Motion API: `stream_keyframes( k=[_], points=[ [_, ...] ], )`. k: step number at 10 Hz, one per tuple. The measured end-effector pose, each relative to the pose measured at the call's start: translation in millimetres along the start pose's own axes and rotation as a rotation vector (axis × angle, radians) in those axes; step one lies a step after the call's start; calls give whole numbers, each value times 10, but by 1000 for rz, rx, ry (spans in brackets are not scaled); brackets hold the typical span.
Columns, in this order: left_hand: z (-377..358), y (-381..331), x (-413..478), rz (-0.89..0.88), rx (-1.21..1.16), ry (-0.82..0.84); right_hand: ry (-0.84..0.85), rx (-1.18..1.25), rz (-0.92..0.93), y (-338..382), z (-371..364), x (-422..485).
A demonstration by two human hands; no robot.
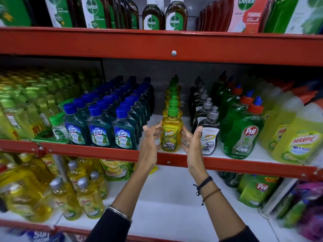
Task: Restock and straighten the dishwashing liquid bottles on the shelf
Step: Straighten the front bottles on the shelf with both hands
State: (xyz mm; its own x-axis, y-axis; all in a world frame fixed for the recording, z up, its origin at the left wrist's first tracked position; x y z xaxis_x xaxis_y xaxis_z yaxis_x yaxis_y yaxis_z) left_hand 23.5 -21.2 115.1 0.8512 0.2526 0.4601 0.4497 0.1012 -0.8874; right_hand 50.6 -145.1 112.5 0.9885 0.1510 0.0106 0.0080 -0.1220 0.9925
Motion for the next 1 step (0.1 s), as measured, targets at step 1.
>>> stream_keyframes(
  k=[1],
  points=[
    [-37,-46,-69,-15,40,-51,-9,38,17,-3,65,-70]
  ],
)
Point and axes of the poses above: each hand's wrist, its own x-axis towards the middle knuckle, its own z-axis out of the back of the hand, y = z × x, the point moved 3 cm from there along x, towards the middle knuckle, and after that the axes turned 11 degrees about -z, right-handed, at the moved point
